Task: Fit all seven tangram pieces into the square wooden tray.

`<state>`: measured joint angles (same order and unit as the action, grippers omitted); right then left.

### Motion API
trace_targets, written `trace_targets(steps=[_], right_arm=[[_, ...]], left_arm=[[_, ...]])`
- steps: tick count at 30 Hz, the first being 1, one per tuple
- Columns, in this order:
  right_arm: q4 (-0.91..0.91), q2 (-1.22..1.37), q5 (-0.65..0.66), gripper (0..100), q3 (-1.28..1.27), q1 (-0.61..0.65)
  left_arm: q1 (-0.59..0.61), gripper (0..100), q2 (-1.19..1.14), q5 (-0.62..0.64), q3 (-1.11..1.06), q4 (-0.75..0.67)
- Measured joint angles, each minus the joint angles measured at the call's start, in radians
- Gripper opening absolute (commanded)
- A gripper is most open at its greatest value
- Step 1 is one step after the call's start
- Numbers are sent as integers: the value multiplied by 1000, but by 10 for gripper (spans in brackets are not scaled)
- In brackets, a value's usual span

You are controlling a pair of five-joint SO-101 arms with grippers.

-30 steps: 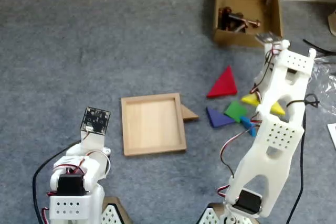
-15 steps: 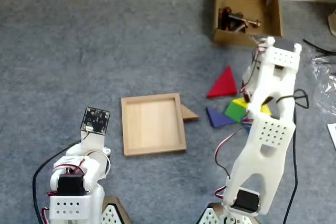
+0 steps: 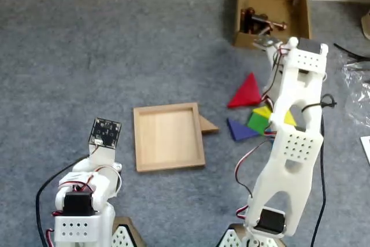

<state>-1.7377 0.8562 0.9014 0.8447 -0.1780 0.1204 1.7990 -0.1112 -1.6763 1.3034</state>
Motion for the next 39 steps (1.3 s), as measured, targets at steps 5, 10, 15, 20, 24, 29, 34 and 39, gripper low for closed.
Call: trace_targets(steps=[5,10,15,20,24,29,34,39], right_arm=[[0,0,137,275,0,-21],[0,0,259,275,-2,-66],[0,0,370,275,-81,-72],[0,0,454,276,-107,-74],[0,0,508,276,-107,-75],[0,0,514,276,-107,-60],[0,2,514,275,-107,-28],[0,38,514,275,-92,-23]], left_arm=[[0,5,0,0,0,0],[0,5,0,0,0,0],[0,5,0,0,0,0],[0,5,0,0,0,0],[0,5,0,0,0,0],[0,5,0,0,0,0],[0,5,0,0,0,0],[0,5,0,0,0,0]])
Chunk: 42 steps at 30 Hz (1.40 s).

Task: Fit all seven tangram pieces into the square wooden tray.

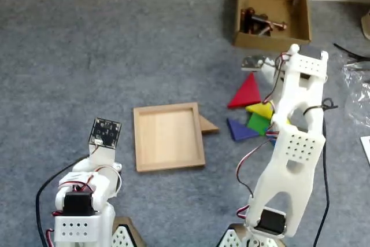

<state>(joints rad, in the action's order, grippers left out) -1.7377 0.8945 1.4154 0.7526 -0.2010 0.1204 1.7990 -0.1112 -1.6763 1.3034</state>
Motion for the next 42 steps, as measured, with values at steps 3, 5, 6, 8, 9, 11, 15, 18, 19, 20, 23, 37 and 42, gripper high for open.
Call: trace_targets(steps=[3,5,6,8,9,11,15,18,19,20,23,37,42], right_arm=[[0,11,-2,274,5,0],[0,26,-37,274,6,2],[6,31,-72,274,6,2],[35,34,-163,274,0,9],[49,34,-212,274,-9,14],[63,35,-319,274,-9,17],[78,40,-506,274,-9,41],[87,41,-589,274,-8,52],[87,43,-611,274,-3,57],[87,48,-640,274,2,58],[95,51,-753,274,6,68],[121,55,-1234,151,8,80],[123,52,-1422,146,8,83]], left_arm=[[0,5,0,0,0,0],[0,5,0,0,0,0],[0,5,0,0,0,0],[0,5,0,0,0,0],[0,5,0,0,0,0],[0,5,0,0,0,0],[0,5,0,0,0,0],[0,5,0,0,0,0],[0,5,0,0,0,0],[0,5,0,0,0,0],[0,5,0,0,0,0],[0,5,0,0,0,2],[0,5,0,0,0,2]])
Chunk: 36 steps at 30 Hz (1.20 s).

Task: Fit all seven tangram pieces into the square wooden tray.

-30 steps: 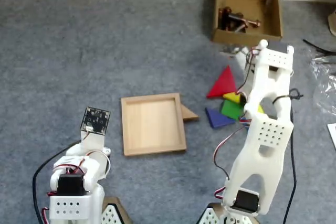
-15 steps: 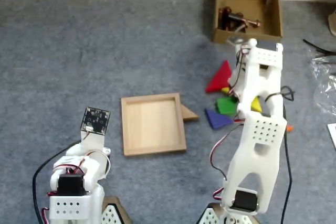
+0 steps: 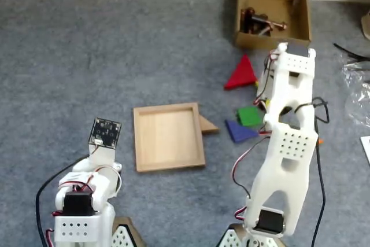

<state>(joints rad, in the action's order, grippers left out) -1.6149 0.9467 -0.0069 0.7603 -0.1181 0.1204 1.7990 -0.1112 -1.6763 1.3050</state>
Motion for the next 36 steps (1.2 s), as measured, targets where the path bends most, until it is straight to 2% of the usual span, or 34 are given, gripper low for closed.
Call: trace_targets(steps=[4,7,13,24,26,32,36], right_arm=[[0,2,-92,144,0,5],[-20,3,-101,144,3,6],[-115,2,37,146,104,32],[-123,-58,207,149,124,61],[-123,-58,227,187,124,63],[-123,-58,249,381,124,64],[-123,-58,253,399,124,64]], left_arm=[[0,5,0,0,0,0],[0,5,0,0,0,0],[0,5,0,0,0,0],[0,5,0,0,0,0],[0,5,0,0,0,0],[0,5,0,0,0,0],[0,5,0,0,0,0]])
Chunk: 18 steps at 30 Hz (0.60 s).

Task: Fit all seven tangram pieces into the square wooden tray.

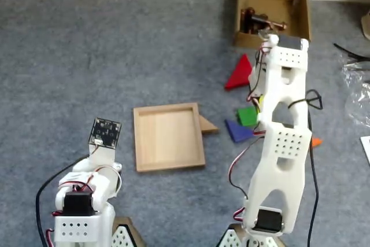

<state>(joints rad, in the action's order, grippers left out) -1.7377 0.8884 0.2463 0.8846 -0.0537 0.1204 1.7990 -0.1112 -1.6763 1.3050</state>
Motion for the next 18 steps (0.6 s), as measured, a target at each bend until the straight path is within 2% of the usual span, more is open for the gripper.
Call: trace_targets(steps=[8,18], right_arm=[[118,0,3,396,0,0],[140,100,3,396,5,0]], left_arm=[[0,5,0,0,0,0],[0,5,0,0,0,0]])
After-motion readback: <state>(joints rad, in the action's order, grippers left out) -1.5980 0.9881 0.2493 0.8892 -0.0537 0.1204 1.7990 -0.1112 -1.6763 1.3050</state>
